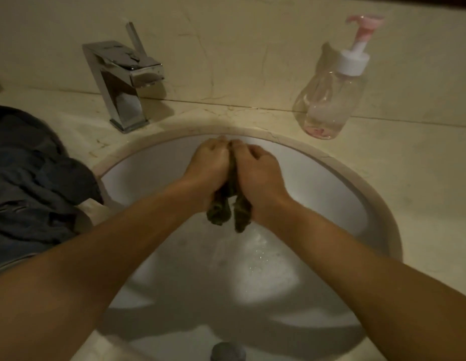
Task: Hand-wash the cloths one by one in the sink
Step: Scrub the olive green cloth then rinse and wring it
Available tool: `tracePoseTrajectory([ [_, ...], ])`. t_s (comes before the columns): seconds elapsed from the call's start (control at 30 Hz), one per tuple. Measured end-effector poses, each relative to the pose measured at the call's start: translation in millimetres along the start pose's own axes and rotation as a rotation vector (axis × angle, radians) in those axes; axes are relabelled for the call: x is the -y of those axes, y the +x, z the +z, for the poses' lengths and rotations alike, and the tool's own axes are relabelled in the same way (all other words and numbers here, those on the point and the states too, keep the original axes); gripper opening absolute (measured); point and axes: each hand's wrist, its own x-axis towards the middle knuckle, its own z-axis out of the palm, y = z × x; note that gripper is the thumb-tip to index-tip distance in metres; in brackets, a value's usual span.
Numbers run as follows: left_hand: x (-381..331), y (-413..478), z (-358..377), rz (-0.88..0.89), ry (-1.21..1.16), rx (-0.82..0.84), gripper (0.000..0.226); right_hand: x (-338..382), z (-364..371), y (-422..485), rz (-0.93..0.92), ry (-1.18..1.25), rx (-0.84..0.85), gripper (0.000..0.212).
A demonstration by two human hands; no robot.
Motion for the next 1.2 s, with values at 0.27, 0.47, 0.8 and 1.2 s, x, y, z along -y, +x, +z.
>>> tracePoseTrajectory([
  [0.27, 4, 10, 3, 0.039, 0.283, -0.072, 0.027, -1, -2, -2, 0.084, 0.045, 0.066, 0.035],
  [0.47, 6, -5, 14, 0.095, 0.228, 0.050, 0.036, 8, -15, 15, 0.113, 0.055, -0.032, 0.032],
  [0.8, 9, 5, 0, 0.055, 0.139, -0.078, 0.033, 2, 1, 1, 0.060, -0.104, 0.045, 0.038],
  [1.2, 23, 28, -16, 0.096, 0.732, 0.113, 0.038, 11, -12, -3, 0.309, -0.285, 0.266, 0.047],
])
